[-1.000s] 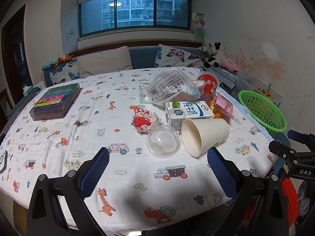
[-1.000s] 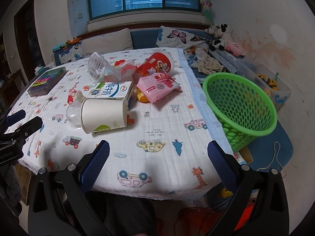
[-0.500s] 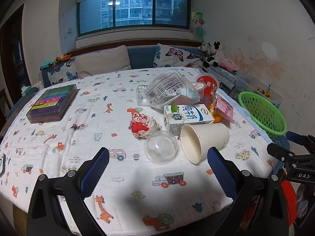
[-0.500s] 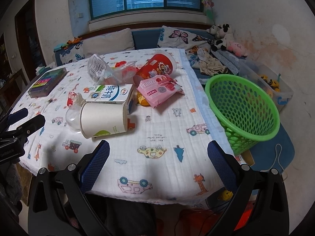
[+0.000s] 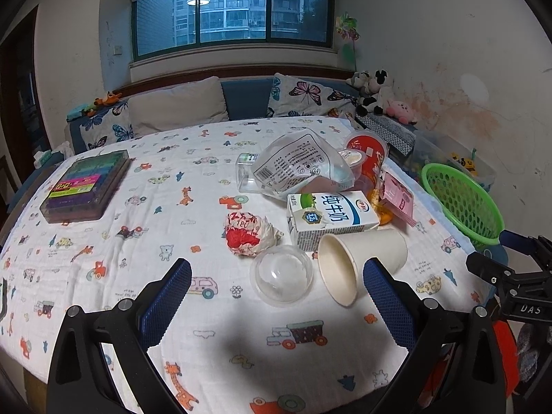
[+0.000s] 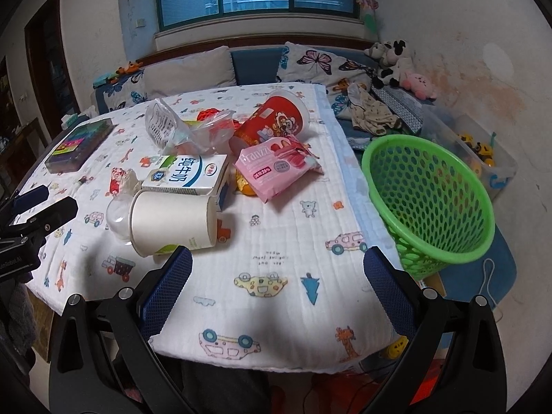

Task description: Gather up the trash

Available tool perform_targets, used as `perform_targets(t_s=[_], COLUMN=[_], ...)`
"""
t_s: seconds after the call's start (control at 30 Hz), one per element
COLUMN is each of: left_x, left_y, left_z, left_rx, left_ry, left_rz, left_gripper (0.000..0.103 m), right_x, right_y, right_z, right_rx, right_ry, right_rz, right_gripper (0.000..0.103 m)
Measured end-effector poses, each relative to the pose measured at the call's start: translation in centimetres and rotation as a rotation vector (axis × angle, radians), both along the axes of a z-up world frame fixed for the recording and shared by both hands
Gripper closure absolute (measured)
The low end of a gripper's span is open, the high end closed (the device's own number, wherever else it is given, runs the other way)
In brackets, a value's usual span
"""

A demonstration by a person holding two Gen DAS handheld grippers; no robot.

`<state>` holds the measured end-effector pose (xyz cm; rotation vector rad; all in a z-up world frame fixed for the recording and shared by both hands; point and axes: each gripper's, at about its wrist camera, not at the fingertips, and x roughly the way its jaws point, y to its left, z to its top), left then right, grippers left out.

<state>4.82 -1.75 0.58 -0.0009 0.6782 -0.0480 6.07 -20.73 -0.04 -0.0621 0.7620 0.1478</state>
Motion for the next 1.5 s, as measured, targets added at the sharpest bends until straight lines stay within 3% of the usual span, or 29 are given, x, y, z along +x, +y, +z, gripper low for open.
perform_targets(t_s=[1.1, 1.5], left_x=[5.1, 5.6], left_y=[-1.1, -2.6], left_z=[-1.3, -1.9], left_rx=[-0.002, -0.046], left_ry=[0.103, 0.15], left_rz=[-0.004, -0.112], left_gripper=[0.006, 0.007], right_x=[6.9, 10.4], right_y=[-0.9, -1.0], right_z=[-0.9, -1.3], right_rx=[-0.03, -0.047], right_ry=[0.04, 0.062], right_rz=[0.081, 0.17], right_gripper=[0.004, 0.005])
